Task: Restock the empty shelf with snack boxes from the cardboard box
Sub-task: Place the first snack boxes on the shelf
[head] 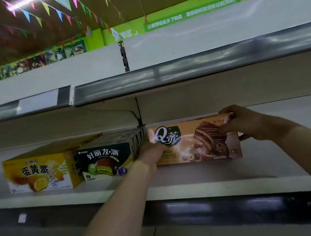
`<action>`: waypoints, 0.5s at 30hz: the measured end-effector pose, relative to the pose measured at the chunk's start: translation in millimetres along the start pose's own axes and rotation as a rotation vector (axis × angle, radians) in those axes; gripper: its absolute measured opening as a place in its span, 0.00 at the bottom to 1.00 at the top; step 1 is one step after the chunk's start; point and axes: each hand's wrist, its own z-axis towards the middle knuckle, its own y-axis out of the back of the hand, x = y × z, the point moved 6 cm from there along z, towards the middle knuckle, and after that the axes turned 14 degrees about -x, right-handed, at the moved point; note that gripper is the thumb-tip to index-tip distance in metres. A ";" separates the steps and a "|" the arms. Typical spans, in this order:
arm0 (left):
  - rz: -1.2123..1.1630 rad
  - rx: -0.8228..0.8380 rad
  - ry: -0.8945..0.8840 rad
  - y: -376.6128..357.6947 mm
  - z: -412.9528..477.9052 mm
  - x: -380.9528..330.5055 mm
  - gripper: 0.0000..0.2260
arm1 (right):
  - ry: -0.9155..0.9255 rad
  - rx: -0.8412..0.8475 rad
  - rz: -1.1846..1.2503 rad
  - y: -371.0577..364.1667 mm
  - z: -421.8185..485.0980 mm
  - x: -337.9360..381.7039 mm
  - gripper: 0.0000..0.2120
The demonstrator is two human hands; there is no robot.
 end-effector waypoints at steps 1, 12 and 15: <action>0.004 -0.007 -0.007 -3.1 4.2 -0.7 0.14 | 0.016 -0.004 -0.043 -1.0 3.8 2.0 0.24; 0.142 -0.110 -0.137 -25.4 68.2 14.4 0.20 | 0.224 -0.183 -0.303 -30.5 46.7 -0.7 0.26; 0.248 -0.133 -0.212 -28.3 83.4 24.5 0.21 | 0.278 -0.228 -0.339 -35.1 53.8 -4.2 0.25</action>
